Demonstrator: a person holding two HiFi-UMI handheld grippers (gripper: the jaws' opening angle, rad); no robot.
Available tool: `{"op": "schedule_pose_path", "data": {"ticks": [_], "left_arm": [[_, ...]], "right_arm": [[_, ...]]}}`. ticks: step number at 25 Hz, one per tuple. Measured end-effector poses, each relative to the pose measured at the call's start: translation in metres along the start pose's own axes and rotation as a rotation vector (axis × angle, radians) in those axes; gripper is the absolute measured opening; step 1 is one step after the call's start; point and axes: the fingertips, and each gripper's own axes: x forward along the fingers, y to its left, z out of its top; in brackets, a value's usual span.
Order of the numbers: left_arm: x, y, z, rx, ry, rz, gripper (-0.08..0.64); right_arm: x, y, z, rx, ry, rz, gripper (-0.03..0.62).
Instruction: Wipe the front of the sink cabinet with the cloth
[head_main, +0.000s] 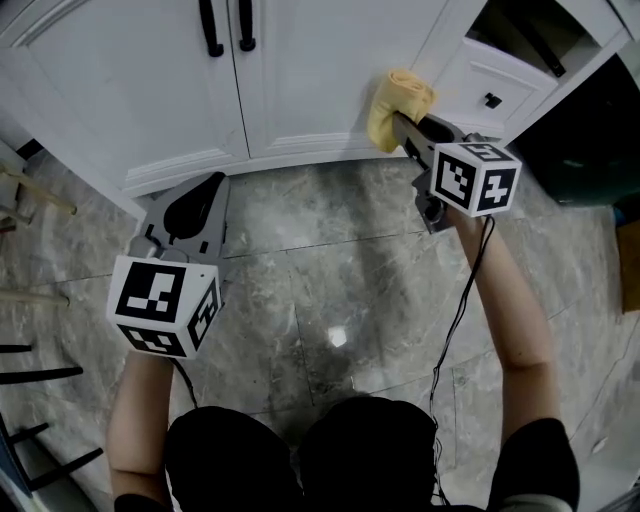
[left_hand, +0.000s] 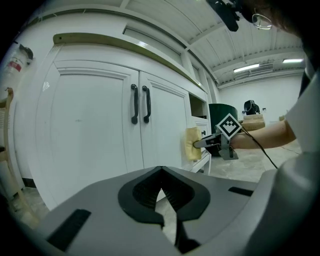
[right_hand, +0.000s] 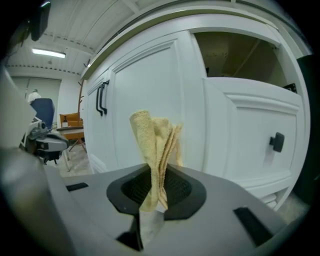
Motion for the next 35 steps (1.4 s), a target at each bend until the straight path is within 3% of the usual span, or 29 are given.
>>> {"op": "schedule_pose_path", "data": {"ticks": [10,18,27,35], "left_arm": [[-0.016,0.031,-0.028,-0.030,0.042,0.053,0.017],[-0.025,0.043,-0.053,-0.060,0.073,0.069,0.016],[-0.020,0.048,-0.059,-0.067,0.087,0.077,0.017],[-0.009,0.037,-0.056,-0.058,0.098,0.063,0.016]], "right_arm": [[0.059,0.116,-0.055,-0.076,0.097,0.200,0.064],[0.106,0.165,-0.069,-0.104,0.077,0.220,0.064],[0.114,0.146,-0.059,-0.130,0.047,0.179,0.064],[0.088,0.064,-0.063,-0.054,0.046,0.056,0.064]]}}
